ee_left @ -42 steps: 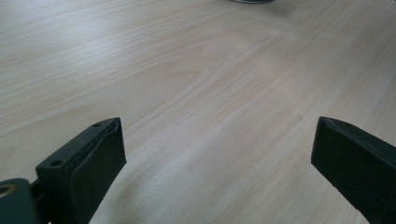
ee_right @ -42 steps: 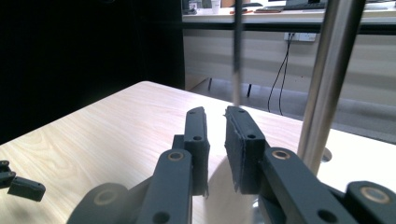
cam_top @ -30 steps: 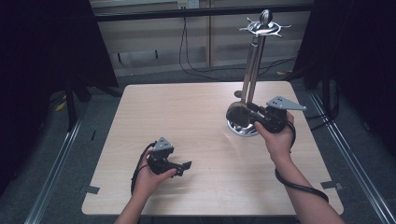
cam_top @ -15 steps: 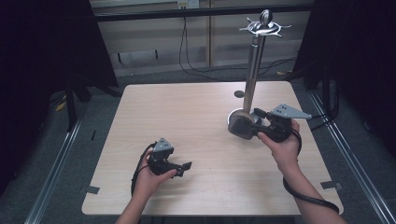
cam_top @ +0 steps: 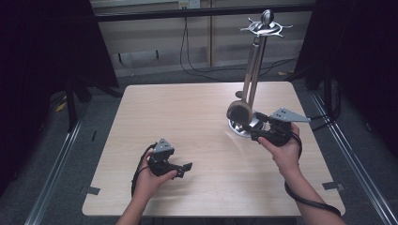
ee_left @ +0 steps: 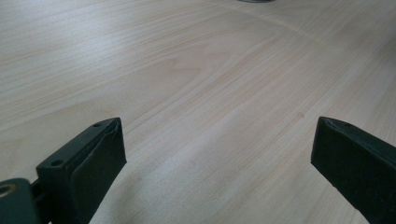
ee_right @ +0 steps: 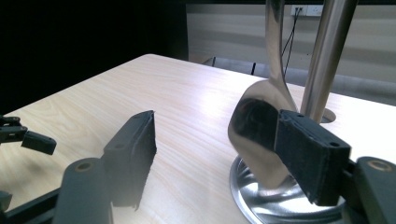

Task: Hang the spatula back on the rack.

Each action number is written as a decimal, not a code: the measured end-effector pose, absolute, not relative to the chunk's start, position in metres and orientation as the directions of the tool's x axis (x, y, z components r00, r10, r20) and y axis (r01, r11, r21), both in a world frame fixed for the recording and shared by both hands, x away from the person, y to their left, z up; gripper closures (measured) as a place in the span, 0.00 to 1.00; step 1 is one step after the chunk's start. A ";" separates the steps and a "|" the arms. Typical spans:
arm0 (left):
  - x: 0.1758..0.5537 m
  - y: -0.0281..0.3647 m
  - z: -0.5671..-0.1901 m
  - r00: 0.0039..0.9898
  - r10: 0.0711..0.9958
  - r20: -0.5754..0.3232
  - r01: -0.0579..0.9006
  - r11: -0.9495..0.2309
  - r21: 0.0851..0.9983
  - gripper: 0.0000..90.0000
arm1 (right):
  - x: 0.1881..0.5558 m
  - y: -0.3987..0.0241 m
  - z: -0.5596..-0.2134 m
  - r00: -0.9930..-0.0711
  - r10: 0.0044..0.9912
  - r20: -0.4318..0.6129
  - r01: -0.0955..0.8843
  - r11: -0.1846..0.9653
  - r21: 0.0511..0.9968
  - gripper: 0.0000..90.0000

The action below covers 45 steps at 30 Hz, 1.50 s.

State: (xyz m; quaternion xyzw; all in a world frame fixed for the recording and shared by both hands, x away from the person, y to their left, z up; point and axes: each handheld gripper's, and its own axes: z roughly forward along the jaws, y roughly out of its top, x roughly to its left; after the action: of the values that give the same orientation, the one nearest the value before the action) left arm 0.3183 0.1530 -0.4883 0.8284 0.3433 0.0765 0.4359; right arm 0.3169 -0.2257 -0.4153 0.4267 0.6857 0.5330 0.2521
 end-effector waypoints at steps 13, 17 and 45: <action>0.317 0.152 -0.487 0.751 0.638 -0.167 0.501 -0.386 0.775 0.03 | 0.303 -0.227 -0.417 -0.526 0.845 0.098 0.326 0.094 0.940 0.22; 0.317 0.153 -0.487 0.749 0.642 -0.166 0.502 -0.385 0.774 0.03 | 0.301 -0.228 -0.420 -0.528 0.844 0.096 0.331 0.100 0.938 0.21; 0.317 0.154 -0.485 0.751 0.639 -0.166 0.497 -0.381 0.779 0.03 | 0.279 -0.244 -0.447 -0.539 0.837 0.089 0.396 0.158 0.905 0.19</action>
State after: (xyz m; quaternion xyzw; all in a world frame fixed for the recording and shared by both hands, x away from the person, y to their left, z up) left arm 0.3168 0.1540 -0.4851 0.8271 0.3436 0.0812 0.4374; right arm 0.2789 -0.2443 -0.4474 0.4241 0.7270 0.4909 0.2249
